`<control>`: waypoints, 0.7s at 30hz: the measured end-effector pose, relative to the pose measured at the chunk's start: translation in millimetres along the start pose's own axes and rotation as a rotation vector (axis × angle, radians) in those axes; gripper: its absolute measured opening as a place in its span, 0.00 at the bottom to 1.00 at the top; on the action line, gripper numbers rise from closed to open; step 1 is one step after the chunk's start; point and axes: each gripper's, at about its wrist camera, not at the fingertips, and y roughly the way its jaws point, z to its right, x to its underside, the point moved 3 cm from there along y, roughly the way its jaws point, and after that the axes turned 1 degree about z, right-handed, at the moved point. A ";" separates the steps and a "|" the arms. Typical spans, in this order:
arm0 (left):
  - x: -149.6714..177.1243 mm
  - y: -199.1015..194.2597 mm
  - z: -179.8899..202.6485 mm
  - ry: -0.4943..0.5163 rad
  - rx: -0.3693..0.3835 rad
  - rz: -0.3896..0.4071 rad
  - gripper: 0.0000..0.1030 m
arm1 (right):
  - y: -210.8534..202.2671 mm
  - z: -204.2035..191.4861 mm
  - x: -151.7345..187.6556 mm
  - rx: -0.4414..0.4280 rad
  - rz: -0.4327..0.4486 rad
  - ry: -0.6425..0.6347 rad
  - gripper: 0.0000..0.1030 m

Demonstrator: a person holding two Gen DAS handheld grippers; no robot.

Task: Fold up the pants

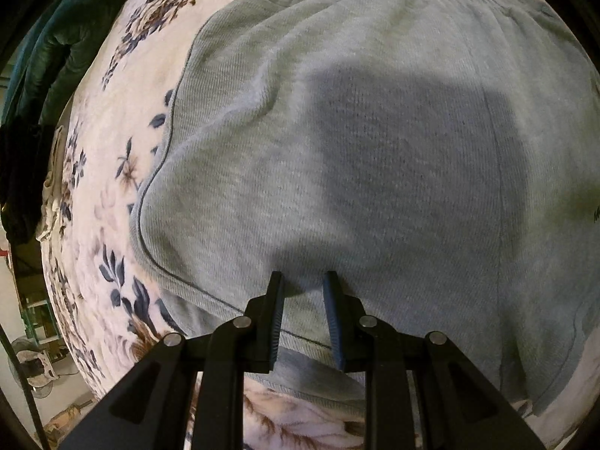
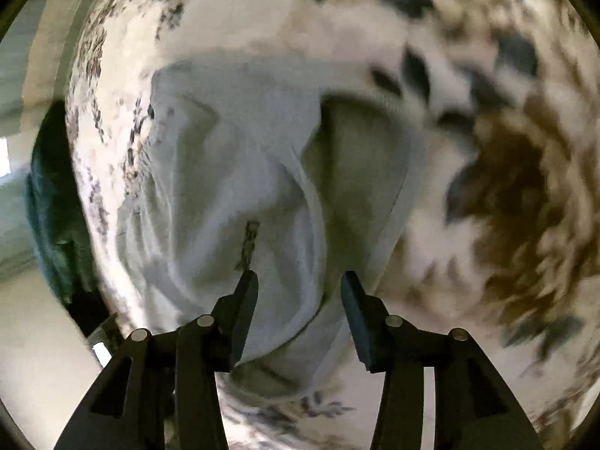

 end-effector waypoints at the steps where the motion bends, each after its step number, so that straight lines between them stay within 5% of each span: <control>1: 0.5 0.3 0.9 0.003 -0.002 0.002 0.19 | 5.4 4.6 -0.3 -0.020 -0.001 0.016 0.48; 3: 1.8 0.2 1.9 0.006 -0.006 0.006 0.19 | 15.7 3.7 -2.2 -0.042 0.011 0.028 0.47; 5: 3.7 -1.4 3.2 0.000 -0.001 0.007 0.19 | 19.8 -9.1 0.1 0.001 0.072 -0.018 0.07; 8: 6.3 -7.4 -0.1 -0.017 0.019 0.008 0.19 | 12.5 -14.4 8.8 0.129 0.148 -0.049 0.05; 11: 4.2 -17.8 -3.6 -0.033 0.057 -0.003 0.19 | 21.7 4.0 15.2 0.147 0.031 -0.008 0.06; 14: -5.4 -37.9 -10.2 -0.038 0.090 0.030 0.19 | 8.8 -17.2 17.5 0.158 -0.031 -0.075 0.32; 16: -16.2 -58.3 -18.2 -0.029 0.089 0.053 0.19 | -16.8 -38.6 15.6 0.158 0.007 -0.137 0.66; 17: -20.4 -64.9 -21.1 -0.021 0.097 0.053 0.19 | -31.1 -51.6 12.7 0.159 0.028 -0.167 0.73; 21: -42.1 -76.1 -36.5 -0.039 0.143 0.036 0.19 | -60.1 -100.9 -15.2 0.116 0.065 -0.222 0.77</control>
